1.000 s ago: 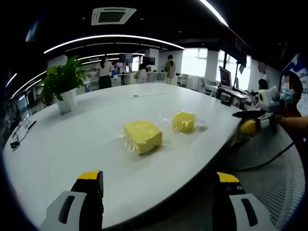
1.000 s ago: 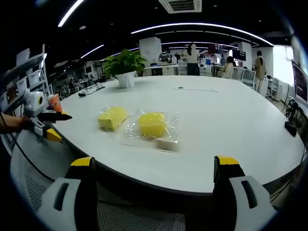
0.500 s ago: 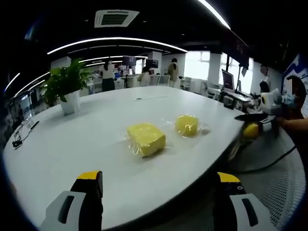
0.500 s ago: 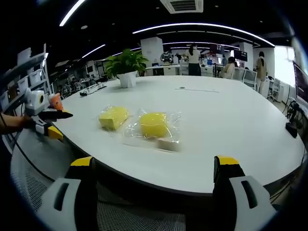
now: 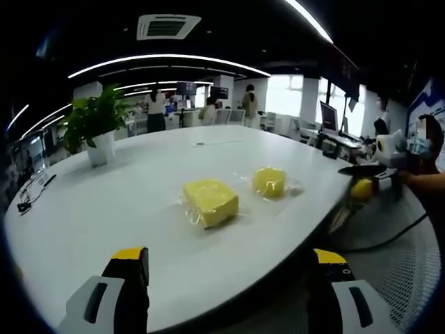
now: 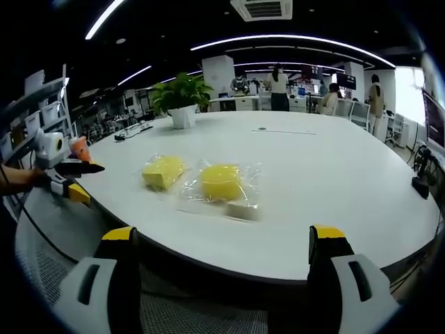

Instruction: Compare the silicone blocks by pressing each to a similar depth, holding the contact briefly, and releasing to observe deformation and rebound differences across the visible hardness samples.

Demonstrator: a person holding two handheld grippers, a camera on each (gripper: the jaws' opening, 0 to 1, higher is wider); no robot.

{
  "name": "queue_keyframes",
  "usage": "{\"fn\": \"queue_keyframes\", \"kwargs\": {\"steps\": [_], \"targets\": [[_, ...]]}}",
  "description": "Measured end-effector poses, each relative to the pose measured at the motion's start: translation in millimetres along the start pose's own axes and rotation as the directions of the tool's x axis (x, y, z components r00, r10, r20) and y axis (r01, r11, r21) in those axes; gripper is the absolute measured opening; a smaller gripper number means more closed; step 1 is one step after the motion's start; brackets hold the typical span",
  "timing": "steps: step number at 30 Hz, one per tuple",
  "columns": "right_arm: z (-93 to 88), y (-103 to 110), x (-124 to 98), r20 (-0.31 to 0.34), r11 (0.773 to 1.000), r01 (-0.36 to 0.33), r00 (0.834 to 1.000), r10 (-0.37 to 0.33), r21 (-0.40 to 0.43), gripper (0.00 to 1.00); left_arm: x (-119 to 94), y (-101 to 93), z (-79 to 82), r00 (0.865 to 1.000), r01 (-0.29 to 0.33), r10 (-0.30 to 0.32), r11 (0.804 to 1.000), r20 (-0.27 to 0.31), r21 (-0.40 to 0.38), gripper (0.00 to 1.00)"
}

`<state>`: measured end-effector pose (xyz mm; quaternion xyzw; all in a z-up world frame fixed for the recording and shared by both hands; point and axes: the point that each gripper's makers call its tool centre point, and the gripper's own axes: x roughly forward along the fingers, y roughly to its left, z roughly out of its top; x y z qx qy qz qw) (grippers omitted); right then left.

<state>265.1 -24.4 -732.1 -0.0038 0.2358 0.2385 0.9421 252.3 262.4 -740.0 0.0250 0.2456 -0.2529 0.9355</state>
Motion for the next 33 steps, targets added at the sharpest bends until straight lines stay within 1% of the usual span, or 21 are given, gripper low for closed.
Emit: {"fn": "queue_keyframes", "kwargs": {"steps": [7,15,23,26,28,30,33], "targets": [[-0.6,0,0,-0.006,1.000,0.001,1.000,-0.001,-0.001,0.96,2,3.7,0.2,1.000,0.006,-0.006,1.000,0.017,-0.007,0.98],[-1.0,0,1,-0.011,1.000,-0.001,1.000,0.001,-0.001,0.96,0,-6.4,5.8,0.999,0.029,-0.028,0.999,0.026,-0.015,1.00],[-1.1,0,0,-0.011,1.000,0.000,1.000,0.000,0.000,0.96,-1,-9.1,8.0,0.999,0.024,-0.024,0.999,0.031,-0.022,1.00],[-1.4,0,0,-0.013,1.000,0.001,1.000,-0.001,-0.001,0.93,-2,-9.4,8.4,0.999,0.019,-0.019,1.000,0.029,-0.023,0.98],[-1.3,0,0,-0.012,1.000,0.002,1.000,-0.002,-0.001,0.94,-1,-9.6,8.6,0.999,0.019,-0.018,0.999,0.027,-0.026,0.96],[-1.0,-1,0,-0.011,1.000,0.002,1.000,-0.002,0.001,0.94,-2,-8.5,7.8,1.000,0.014,-0.013,0.999,0.019,-0.030,0.92],[-1.3,-1,0,-0.014,1.000,0.002,1.000,-0.002,-0.003,0.94,-3,-10.8,8.8,1.000,0.015,-0.015,1.000,0.016,-0.013,0.89]]}}
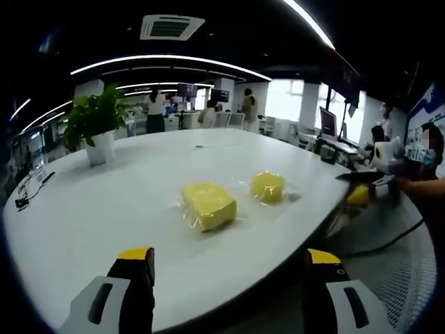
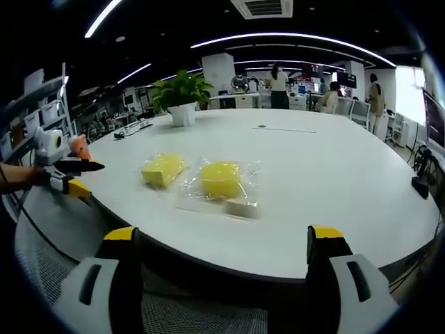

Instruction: Compare the silicone blocks by pressing each to a similar depth, holding the contact briefly, and releasing to observe deformation and rebound differences across the visible hardness samples.

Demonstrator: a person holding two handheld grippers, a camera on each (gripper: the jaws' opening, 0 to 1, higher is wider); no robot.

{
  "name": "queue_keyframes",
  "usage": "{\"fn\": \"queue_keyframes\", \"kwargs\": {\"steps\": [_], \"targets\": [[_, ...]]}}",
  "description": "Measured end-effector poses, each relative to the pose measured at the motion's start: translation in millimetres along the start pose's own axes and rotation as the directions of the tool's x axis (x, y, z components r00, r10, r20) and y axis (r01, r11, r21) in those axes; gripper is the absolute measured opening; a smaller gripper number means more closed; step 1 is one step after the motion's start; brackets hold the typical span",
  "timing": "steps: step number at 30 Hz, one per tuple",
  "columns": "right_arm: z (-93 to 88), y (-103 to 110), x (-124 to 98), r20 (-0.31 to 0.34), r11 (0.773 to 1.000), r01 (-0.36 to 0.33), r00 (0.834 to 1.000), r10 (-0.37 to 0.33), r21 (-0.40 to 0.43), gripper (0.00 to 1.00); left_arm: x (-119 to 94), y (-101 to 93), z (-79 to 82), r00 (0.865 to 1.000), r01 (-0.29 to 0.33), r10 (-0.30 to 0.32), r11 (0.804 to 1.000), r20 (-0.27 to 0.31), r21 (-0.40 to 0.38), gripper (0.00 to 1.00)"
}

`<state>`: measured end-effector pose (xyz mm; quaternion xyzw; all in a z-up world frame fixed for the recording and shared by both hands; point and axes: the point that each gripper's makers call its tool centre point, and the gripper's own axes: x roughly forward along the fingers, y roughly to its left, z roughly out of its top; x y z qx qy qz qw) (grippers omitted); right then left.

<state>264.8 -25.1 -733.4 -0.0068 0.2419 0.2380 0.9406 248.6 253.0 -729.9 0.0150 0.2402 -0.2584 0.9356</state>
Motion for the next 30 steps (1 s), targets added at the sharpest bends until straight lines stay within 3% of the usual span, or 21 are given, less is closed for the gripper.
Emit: {"fn": "queue_keyframes", "kwargs": {"steps": [8,11,18,23,30], "targets": [[0.7,0,0,0.002,1.000,0.000,1.000,0.000,-0.001,0.94,-3,-0.5,3.1,1.000,-0.015,0.015,0.999,-0.018,0.051,0.84],[0.9,0,0,0.006,1.000,0.003,1.000,-0.003,0.002,0.94,-5,-1.7,9.7,1.000,0.004,-0.004,0.999,-0.013,0.047,0.75],[3.4,-2,-2,0.026,1.000,0.011,1.000,-0.011,0.013,0.94,-1,-4.8,24.7,1.000,0.022,-0.021,0.998,-0.005,0.060,0.74],[4.5,-3,-2,0.035,1.000,0.015,0.999,-0.015,0.019,0.94,6,-9.2,30.2,0.998,0.050,-0.048,0.997,-0.031,0.055,0.67],[4.1,-1,-2,0.029,1.000,0.008,1.000,-0.008,0.004,0.94,16,4.8,28.1,0.997,0.045,-0.043,0.998,-0.062,0.036,0.63]]}}
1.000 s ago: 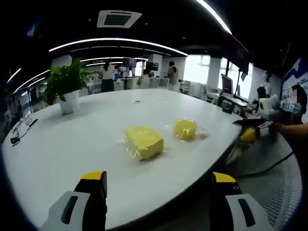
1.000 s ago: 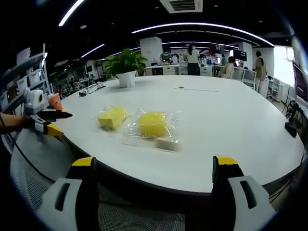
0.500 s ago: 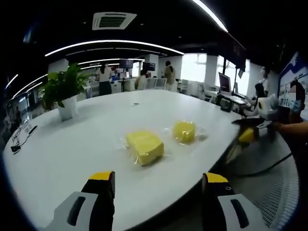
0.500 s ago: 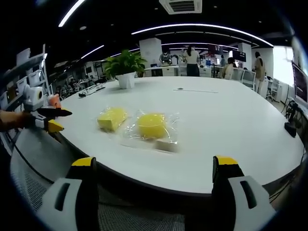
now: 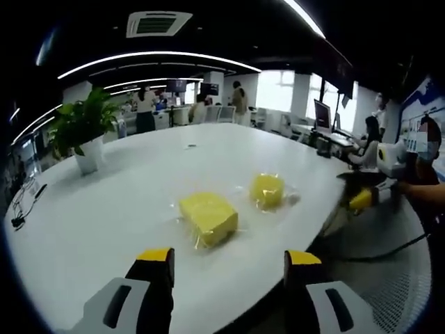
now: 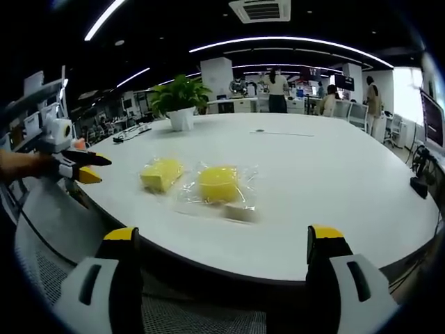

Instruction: Compare the silicone blocks by pressing each to a similar depth, holding the contact briefly, and releasing to observe deformation and rebound differences across the visible hardness samples.

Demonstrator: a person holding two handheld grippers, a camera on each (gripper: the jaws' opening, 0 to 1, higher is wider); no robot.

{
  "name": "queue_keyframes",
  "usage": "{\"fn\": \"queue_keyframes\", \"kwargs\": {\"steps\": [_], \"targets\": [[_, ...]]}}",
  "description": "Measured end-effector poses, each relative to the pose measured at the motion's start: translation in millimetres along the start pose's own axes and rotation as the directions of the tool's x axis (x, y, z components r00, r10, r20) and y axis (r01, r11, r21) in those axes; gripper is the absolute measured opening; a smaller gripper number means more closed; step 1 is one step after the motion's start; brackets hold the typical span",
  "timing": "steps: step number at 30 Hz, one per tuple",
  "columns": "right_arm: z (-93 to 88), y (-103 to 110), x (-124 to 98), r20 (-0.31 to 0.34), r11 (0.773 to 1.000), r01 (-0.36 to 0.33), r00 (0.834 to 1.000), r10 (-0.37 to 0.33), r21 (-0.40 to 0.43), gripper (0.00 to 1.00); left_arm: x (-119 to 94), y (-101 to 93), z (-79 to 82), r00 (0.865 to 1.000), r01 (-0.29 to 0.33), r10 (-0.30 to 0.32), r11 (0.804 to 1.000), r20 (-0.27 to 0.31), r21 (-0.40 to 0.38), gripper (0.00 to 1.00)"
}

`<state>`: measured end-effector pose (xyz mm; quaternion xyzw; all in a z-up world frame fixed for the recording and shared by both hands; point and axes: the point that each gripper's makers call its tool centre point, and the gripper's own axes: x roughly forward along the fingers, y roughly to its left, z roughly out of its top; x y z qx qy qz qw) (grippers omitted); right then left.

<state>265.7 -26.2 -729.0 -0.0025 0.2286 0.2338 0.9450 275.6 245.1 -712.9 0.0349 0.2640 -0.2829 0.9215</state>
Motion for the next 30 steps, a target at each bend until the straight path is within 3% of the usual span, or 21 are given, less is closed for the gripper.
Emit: {"fn": "queue_keyframes", "kwargs": {"steps": [9,19,30], "targets": [[-0.8,0,-1,-0.002,1.000,-0.002,1.000,0.002,-0.002,0.94,15,15.3,0.7,1.000,0.007,-0.006,0.996,0.002,-0.086,0.60],[-1.9,-1,-1,-0.005,1.000,0.003,1.000,-0.003,-0.002,0.94,32,25.9,-6.8,1.000,0.003,-0.006,0.992,-0.023,-0.126,0.56],[-4.4,-1,-2,-0.015,1.000,0.003,1.000,-0.003,-0.001,0.93,51,37.1,-2.5,1.000,-0.001,-0.002,0.986,-0.018,-0.169,0.55]]}}
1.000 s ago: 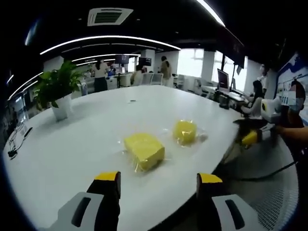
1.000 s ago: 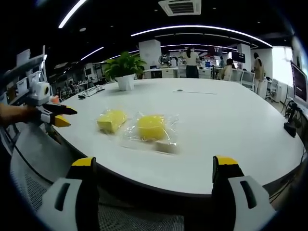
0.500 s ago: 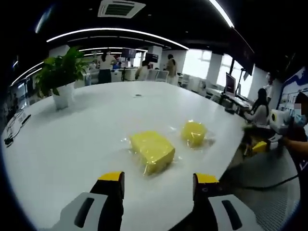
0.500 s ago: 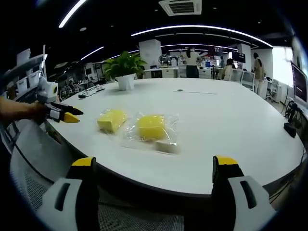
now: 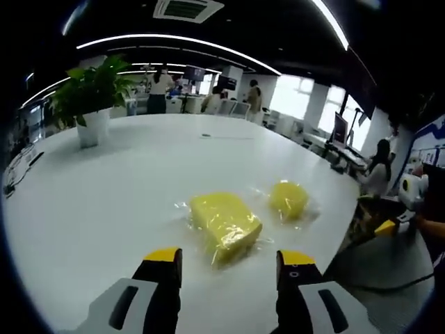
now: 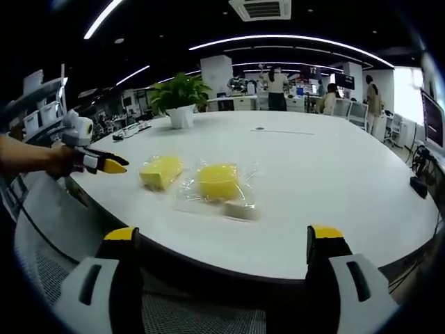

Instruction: Compare the silicone blocks by pressing each to a similar depth, holding the contact briefly, and releasing to observe deformation and rebound differences across the visible hardness samples.

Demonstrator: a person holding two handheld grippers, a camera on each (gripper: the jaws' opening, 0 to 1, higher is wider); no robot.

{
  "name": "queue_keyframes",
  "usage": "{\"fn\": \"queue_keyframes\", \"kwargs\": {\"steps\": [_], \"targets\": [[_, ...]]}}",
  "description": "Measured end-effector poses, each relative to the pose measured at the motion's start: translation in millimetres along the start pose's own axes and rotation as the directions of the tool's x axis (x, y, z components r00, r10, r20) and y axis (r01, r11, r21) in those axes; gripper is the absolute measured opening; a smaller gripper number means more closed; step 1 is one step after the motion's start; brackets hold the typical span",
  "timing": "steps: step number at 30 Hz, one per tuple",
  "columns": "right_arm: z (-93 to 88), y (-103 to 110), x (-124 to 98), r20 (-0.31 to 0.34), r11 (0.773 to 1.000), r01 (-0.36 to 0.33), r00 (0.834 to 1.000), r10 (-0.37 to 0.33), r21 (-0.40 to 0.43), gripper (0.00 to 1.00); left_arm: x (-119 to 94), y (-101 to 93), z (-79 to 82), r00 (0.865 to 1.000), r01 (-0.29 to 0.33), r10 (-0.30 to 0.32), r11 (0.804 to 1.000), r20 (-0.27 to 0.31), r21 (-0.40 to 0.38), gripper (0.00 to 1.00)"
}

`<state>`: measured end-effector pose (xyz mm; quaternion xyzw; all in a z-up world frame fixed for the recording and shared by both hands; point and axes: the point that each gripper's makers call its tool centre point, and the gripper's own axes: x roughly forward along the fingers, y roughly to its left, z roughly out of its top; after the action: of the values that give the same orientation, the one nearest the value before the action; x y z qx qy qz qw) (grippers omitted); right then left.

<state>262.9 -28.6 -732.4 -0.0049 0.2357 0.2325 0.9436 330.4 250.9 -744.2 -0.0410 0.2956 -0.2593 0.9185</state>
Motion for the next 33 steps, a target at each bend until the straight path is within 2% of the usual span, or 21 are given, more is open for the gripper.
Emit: {"fn": "queue_keyframes", "kwargs": {"steps": [11,25,28,33], "targets": [[-0.6,0,2,-0.012,1.000,-0.001,1.000,0.001,-0.004,0.93,14,17.3,7.3,1.000,-0.022,0.022,0.999,0.003,-0.043,0.54],[-1.2,-1,2,-0.015,1.000,0.006,1.000,-0.006,-0.005,0.92,33,24.9,15.4,1.000,-0.019,0.021,0.994,0.013,-0.105,0.51],[-1.5,0,3,-0.017,1.000,0.006,1.000,-0.006,-0.004,0.92,39,25.6,14.8,1.000,-0.015,0.016,0.991,0.004,-0.130,0.51],[-1.3,0,3,-0.017,1.000,0.006,1.000,-0.006,-0.003,0.91,50,28.3,23.7,0.999,-0.013,0.019,0.980,0.027,-0.200,0.50]]}}
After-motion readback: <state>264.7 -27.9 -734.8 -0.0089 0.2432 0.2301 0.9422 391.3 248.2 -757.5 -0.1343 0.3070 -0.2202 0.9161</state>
